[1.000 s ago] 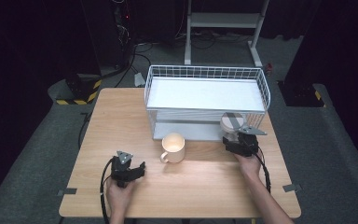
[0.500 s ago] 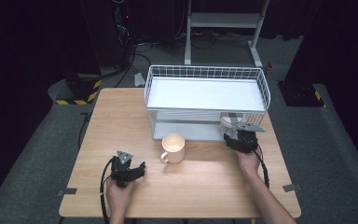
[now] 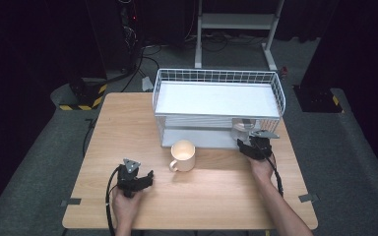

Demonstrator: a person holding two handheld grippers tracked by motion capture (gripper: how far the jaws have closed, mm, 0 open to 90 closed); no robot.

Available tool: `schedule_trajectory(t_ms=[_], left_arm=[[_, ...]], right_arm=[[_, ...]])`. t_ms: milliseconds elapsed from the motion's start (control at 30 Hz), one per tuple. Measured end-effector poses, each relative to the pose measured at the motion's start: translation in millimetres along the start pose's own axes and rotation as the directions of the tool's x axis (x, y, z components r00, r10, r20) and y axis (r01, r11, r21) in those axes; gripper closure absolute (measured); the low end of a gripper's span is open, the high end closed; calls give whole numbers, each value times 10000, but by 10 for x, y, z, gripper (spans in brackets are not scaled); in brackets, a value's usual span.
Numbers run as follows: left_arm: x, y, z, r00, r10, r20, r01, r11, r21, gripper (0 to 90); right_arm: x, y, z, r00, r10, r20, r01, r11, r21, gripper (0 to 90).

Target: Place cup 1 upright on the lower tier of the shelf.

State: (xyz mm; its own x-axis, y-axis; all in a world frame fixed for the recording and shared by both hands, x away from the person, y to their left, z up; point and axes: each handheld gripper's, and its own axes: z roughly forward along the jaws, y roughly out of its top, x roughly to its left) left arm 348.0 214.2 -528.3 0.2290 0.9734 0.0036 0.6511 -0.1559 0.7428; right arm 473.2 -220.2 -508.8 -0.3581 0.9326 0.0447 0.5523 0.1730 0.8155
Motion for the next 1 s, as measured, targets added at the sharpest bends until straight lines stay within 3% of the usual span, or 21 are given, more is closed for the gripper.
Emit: schedule_trajectory(t_ms=[367,400,467,667,833,1000], left_arm=[[0,0,0,10000,2,1,-2,10000,2,233],[0,0,0,10000,-3,0,3,10000,-1,233],[0,0,0,10000,-4,2,4,10000,-2,233],[0,0,0,10000,-3,0,3,10000,-2,233],[0,-1,0,10000,-3,0,3,10000,-2,232],[0,0,0,10000,-1,0,1,10000,-1,233]], right_arm=[[-10,87,66,9998,-119,183,113,9995,298,490],[1,89,69,9998,112,167,-116,9996,265,499],[-24,86,94,9998,-116,184,113,9998,182,509],[7,91,119,9995,203,223,-211,9991,363,541],[12,151,145,9995,59,303,-70,9993,360,544],[19,161,196,9991,210,379,-226,9989,421,541]])
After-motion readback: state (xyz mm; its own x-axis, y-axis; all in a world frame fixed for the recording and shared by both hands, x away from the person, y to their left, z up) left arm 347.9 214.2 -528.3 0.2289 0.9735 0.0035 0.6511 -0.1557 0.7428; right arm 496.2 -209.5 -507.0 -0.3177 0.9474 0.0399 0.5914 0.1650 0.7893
